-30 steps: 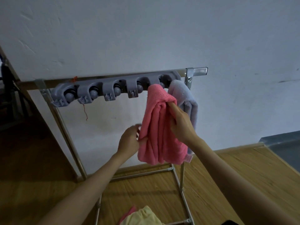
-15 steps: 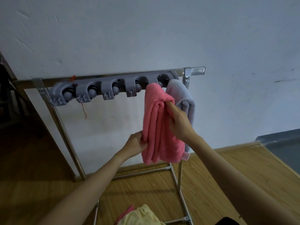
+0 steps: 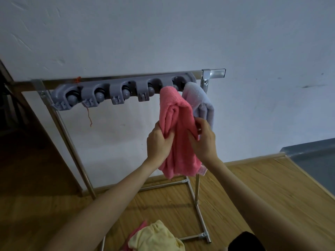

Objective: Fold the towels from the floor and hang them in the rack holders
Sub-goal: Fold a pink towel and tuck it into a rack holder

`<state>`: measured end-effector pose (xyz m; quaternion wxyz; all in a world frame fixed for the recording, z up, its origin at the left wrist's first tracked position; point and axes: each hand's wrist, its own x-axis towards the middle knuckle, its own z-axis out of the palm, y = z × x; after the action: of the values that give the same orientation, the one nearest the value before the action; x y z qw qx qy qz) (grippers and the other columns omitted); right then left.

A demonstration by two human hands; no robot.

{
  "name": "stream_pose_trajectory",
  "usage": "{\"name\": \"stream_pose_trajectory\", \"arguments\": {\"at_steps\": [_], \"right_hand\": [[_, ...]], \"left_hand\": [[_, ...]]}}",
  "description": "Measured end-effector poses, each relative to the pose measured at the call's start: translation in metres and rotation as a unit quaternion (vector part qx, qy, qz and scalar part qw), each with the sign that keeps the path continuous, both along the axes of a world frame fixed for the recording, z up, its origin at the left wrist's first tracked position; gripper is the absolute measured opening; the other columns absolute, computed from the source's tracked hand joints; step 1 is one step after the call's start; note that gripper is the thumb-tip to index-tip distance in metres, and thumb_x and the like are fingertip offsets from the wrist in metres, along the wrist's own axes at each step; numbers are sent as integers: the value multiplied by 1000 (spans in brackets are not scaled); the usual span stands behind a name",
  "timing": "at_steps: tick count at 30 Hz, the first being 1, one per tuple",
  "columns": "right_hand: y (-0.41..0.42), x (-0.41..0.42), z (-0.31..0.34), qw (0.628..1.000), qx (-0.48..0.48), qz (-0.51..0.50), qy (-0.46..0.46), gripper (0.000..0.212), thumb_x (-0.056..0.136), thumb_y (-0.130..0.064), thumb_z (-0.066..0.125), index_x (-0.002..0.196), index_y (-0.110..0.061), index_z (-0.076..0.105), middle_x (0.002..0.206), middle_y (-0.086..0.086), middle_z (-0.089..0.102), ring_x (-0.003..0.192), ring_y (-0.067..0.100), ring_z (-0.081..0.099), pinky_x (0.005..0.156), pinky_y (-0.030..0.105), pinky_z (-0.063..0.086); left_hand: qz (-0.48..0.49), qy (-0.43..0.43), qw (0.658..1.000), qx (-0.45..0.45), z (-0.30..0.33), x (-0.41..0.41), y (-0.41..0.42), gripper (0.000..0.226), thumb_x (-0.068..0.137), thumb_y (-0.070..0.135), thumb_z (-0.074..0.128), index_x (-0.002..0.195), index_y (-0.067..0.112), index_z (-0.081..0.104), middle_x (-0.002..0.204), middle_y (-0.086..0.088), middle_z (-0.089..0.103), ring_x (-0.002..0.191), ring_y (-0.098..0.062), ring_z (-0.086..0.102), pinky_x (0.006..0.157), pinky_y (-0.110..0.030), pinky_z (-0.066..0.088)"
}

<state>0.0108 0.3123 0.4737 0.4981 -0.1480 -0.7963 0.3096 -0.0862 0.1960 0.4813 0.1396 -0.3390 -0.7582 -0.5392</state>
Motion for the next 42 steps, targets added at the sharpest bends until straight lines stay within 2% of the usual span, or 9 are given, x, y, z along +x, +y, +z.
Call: {"name": "stream_pose_trajectory", "arguments": {"at_steps": [3, 6, 13, 18, 23, 26, 31, 37, 42], "right_hand": [[-3, -1, -1, 999, 32, -22, -30, 13, 80, -9, 67, 90, -10, 59, 85, -12, 48, 72, 6, 45, 64, 16, 36], [-11, 1, -2, 998, 12, -36, -53, 11, 80, -9, 65, 77, -8, 54, 80, -6, 45, 67, 12, 42, 60, 27, 37], [-60, -1, 0, 997, -32, 39, -53, 9, 88, -19, 50, 91, -18, 42, 85, 0, 52, 70, 15, 50, 61, 29, 44], [-75, -22, 6, 988, -99, 96, -68, 19, 90, -9, 48, 108, -9, 40, 76, -2, 55, 66, 19, 59, 56, 32, 52], [-62, -31, 0, 984, -114, -1, -140, 30, 83, 4, 42, 112, -2, 37, 74, 3, 50, 65, 24, 52, 56, 40, 48], [-47, -29, -5, 978, -60, -82, -182, 40, 87, -1, 38, 127, -2, 35, 88, 10, 60, 73, 28, 56, 59, 39, 42], [-34, -23, -9, 967, 14, -137, -216, 34, 94, -10, 44, 127, -4, 40, 99, 11, 66, 79, 29, 63, 59, 35, 44], [-33, -28, -14, 968, 41, -55, -240, 23, 94, -5, 37, 113, 0, 49, 94, 15, 66, 80, 31, 63, 67, 41, 51], [-33, -31, -24, 976, -10, 17, -218, 15, 94, -8, 41, 96, -2, 55, 77, 11, 63, 67, 20, 54, 60, 30, 39]], "left_hand": [[15, 14, 999, -28, -1, -3, -1, 32, 85, 19, 65, 112, 8, 54, 81, 11, 55, 62, -5, 48, 51, -7, 36], [9, 29, 996, -80, -5, -12, -7, 31, 84, 18, 67, 109, 4, 55, 80, -2, 61, 63, -17, 55, 51, -7, 30], [50, 77, 985, -146, 7, -50, -33, 12, 79, 2, 59, 91, 0, 63, 79, -15, 69, 71, -36, 65, 55, -28, 38], [45, 110, 972, -202, 18, -58, -41, 13, 78, 2, 54, 88, -1, 61, 80, -19, 68, 73, -40, 63, 59, -44, 49], [55, 141, 963, -224, 22, -61, -43, 11, 85, 5, 52, 89, -1, 61, 77, -17, 67, 66, -39, 62, 52, -33, 39], [58, 152, 958, -236, 21, -60, -43, 11, 84, 3, 52, 89, -2, 60, 77, -19, 66, 66, -39, 62, 51, -35, 41], [57, 158, 961, -221, 17, -58, -40, 9, 84, 0, 52, 88, -4, 59, 75, -20, 65, 65, -40, 62, 50, -32, 39], [13, 137, 973, -183, 1, -49, -34, 14, 86, 2, 55, 98, -2, 60, 81, -17, 68, 70, -36, 64, 57, -30, 44], [-130, 22, 974, -185, -23, -42, -36, 41, 97, 25, 52, 135, 11, 46, 110, -11, 69, 94, -27, 66, 76, -23, 46]]}}
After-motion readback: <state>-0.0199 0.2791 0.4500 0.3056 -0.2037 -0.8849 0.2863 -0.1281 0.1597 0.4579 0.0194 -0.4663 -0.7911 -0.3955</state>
